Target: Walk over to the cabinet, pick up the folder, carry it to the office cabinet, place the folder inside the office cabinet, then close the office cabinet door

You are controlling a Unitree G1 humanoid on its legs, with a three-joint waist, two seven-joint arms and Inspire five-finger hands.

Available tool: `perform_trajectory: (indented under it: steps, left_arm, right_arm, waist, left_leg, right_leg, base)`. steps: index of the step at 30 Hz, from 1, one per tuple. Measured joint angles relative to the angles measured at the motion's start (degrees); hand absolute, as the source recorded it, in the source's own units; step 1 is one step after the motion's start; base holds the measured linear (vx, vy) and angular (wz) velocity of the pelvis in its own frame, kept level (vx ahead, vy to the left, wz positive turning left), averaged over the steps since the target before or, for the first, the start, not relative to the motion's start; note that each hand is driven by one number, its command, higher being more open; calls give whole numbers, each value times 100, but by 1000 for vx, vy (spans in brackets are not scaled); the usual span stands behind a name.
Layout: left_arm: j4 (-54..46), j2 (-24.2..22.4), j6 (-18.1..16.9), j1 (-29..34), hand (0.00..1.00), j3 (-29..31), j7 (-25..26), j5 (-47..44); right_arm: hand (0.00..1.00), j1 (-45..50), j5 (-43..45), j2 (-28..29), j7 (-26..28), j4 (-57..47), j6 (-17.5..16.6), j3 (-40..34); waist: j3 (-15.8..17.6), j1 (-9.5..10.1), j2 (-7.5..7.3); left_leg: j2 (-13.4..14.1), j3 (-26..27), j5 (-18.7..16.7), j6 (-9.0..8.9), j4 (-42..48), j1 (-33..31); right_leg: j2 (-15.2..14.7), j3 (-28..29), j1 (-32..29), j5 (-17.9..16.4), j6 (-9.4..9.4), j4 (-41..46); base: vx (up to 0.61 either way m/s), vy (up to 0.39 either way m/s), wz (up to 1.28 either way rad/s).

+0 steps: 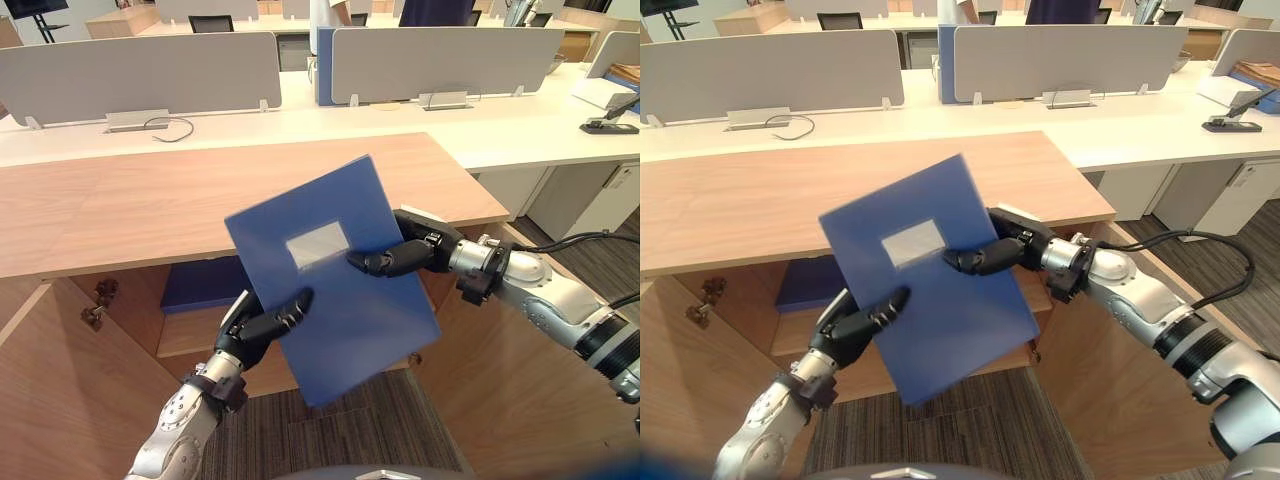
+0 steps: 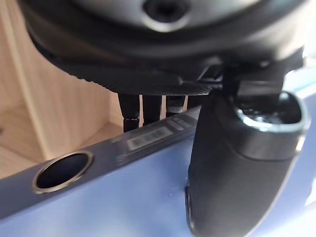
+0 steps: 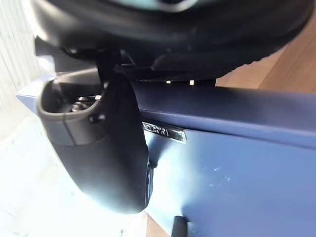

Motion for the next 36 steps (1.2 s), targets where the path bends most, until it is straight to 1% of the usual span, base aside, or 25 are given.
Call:
perform_trajectory:
  steps: [1, 2, 3, 4, 5, 7, 9, 10, 12, 13, 15, 16, 18, 19, 21, 22, 24, 25, 27, 30, 32, 33, 35, 36]
  left_arm:
    - [111, 186, 74, -32, 100, -253, -89, 14]
    - [242, 256, 138, -62, 100, -430, -176, 10]
    - [324, 293, 184, -95, 100, -569, -277, 22]
    - [479, 398, 335, -178, 100, -982, -459, 27]
    - [563, 441, 420, -219, 100, -1229, -592, 34]
    - [962, 412, 505, -320, 100, -1575, -975, 68]
    - [1351, 332, 635, -478, 100, -1844, -1238, 68]
    - [1592, 198, 725, -519, 100, -1925, -1430, 67]
    - [2063, -150, 807, -584, 100, -2012, -1637, 75]
    - [2240, -289, 820, -585, 100, -2012, -1663, 83]
    - [3071, -874, 824, -645, 100, -1970, -1550, 269]
    - [3291, -1000, 825, -663, 100, -1938, -1486, 321]
    - [4238, -1576, 818, -702, 100, -1490, -1106, 773]
    - [4466, -1704, 816, -700, 100, -1338, -979, 913]
    - [5147, -2023, 794, -782, 100, -848, -591, 1375]
    - [5284, -2092, 782, -816, 100, -702, -492, 1529]
    - [5749, -2315, 666, -895, 100, -68, -113, 1983]
    - [5836, -2344, 638, -905, 100, 63, -33, 2066]
    - [6138, -2411, 580, -905, 100, 577, 238, 2318]
    - [6334, -2456, 573, -875, 100, 1111, 493, 2498]
    - [6445, -2480, 544, -798, 100, 1588, 705, 2849]
    - [6485, -2486, 544, -777, 100, 1701, 762, 2963]
    - [6523, -2522, 550, -709, 100, 2180, 1010, 3468]
    - [6536, -2524, 550, -694, 100, 2277, 1070, 3662]
  right_arm:
    - [0, -84, -199, -209, 89, -238, 0, 167]
    - [0, -88, -297, -329, 157, -398, -3, 225]
    - [0, -91, -364, -360, 158, -477, -4, 265]
    - [0, -129, -491, -363, 160, -543, -6, 316]
    - [0, -140, -557, -374, 208, -562, -5, 330]
    - [0, -141, -681, -391, 252, -691, -5, 469]
    - [0, -140, -739, -349, 240, -720, 2, 620]
    - [0, -140, -752, -232, 221, -720, 3, 643]
    - [0, -140, -765, -116, 201, -720, 2, 601]
    - [0, -139, -780, -78, 188, -720, 3, 565]
    - [0, -138, -819, 19, 217, -739, 2, 325]
    - [0, -138, -852, 78, 227, -752, 2, 233]
    - [0, 16, -892, 533, 183, -898, -16, -447]
    - [0, 20, -894, 680, 158, -944, -20, -618]
    - [0, 22, -1020, 1215, -41, -1137, -139, -1212]
    - [0, 23, -1143, 1352, -106, -1181, -203, -1356]
    - [0, 37, -1474, 1787, -380, -1346, -459, -1748]
    - [0, 40, -1562, 1877, -449, -1379, -519, -1785]
    - [0, 203, -1895, 2135, -613, -1589, -622, -1856]
    - [0, 504, -2507, 2240, -629, -1766, -664, -1817]
    - [0, 821, -3245, 2249, -641, -1785, -671, -1650]
    - [0, 915, -3428, 2250, -648, -1777, -673, -1590]
    - [0, 1181, -4199, 2247, -660, -1585, -691, -1196]
    - [0, 1232, -4400, 2248, -660, -1487, -694, -1077]
  waist:
    - [-2, -4, -3]
    - [-6, -4, -10]
    - [-8, -4, -14]
    - [-9, -5, -18]
    - [-7, -4, -22]
    - [-8, -5, -30]
    - [-4, -6, -36]
    - [-3, -18, -37]
    - [2, -18, -45]
    - [6, -18, -52]
    - [29, -2, -92]
    - [33, -3, -99]
    - [48, -31, -122]
    - [49, -44, -122]
    - [53, -70, -119]
    - [53, -70, -119]
    - [53, -73, -119]
    - [53, -73, -118]
    - [53, -86, -119]
    - [54, -93, -118]
    - [56, -91, -115]
    - [57, -90, -113]
    - [66, -91, -99]
    - [67, -89, -96]
  left_leg:
    - [-2, -6, 0, 0, -1, 10]
    - [-3, -19, 0, -1, -1, 11]
    - [-5, -26, 1, -2, -2, 12]
    - [-9, -30, 7, -12, -4, 13]
    - [-8, -32, 11, -17, -6, 9]
    - [0, -35, 14, -21, -11, -11]
    - [13, -39, 28, -25, -11, -14]
    - [19, -38, 38, -24, -12, -31]
    - [18, -37, 46, -17, -12, -63]
    - [18, -36, 47, -16, -11, -70]
    - [16, -35, 49, -13, -11, -78]
    - [17, -34, 51, -10, -11, -85]
    - [31, -15, 56, -6, -10, -121]
    - [34, -7, 58, -4, -10, -127]
    - [41, -11, 66, 7, -9, -128]
    - [43, -10, 66, 7, -9, -127]
    - [42, -17, 68, 9, -9, -126]
    - [41, -18, 68, 10, -9, -125]
    - [38, -36, 73, 14, -9, -119]
    - [33, -87, 85, 17, -9, -116]
    - [29, -141, 94, 14, -11, -106]
    - [29, -147, 96, 12, -11, -106]
    - [31, -177, 113, 5, -13, -118]
    - [32, -182, 117, 5, -14, -117]
  right_leg:
    - [-2, -9, 12, 0, 0, 0]
    - [-5, -26, 19, 0, 0, -1]
    - [-6, -39, 22, -1, 1, -1]
    - [-11, -44, 24, -1, 1, -1]
    - [-14, -48, 11, -3, 2, -8]
    - [-10, -50, 7, -3, 1, -49]
    - [-2, -51, 5, -2, -1, -54]
    - [3, -50, -15, 0, -4, -53]
    - [14, -49, -50, 3, -8, -50]
    - [14, -48, -58, 3, -9, -51]
    - [15, -43, -65, 4, -9, -52]
    - [18, -40, -74, 4, -9, -52]
    - [33, -15, -130, 7, -14, -44]
    - [37, -2, -147, 8, -16, -36]
    - [44, 17, -153, 11, -20, -36]
    - [45, 18, -152, 12, -22, -36]
    - [42, 10, -146, 16, -28, -36]
    - [40, 8, -144, 17, -29, -36]
    - [34, -23, -129, 20, -34, -37]
    - [22, -63, -97, 21, -35, -43]
    - [4, -100, -56, 21, -35, -60]
    - [3, -104, -54, 21, -35, -61]
    - [5, -129, -51, 23, -38, -66]
    - [6, -134, -49, 24, -39, -66]
  base:
    - [-35, 7, 4]
    - [-37, 6, 5]
    - [-44, 4, 4]
    - [-61, 5, 2]
    - [-69, 6, 2]
    - [-54, 1, 1]
    - [-46, -6, 0]
    - [-44, -9, -2]
    - [0, 0, 0]
    - [0, 0, 0]
    - [0, 0, 0]
    - [0, 0, 0]
    - [-15, -3, -6]
    - [-14, -4, -8]
    - [-7, -2, -2]
    - [0, 0, 0]
    - [-38, 4, 1]
    - [-51, 9, 1]
    - [-54, 9, 3]
    - [-41, 8, 9]
    - [-53, 18, 11]
    - [-50, 15, 7]
    - [-53, 6, 5]
    - [-65, 4, 5]
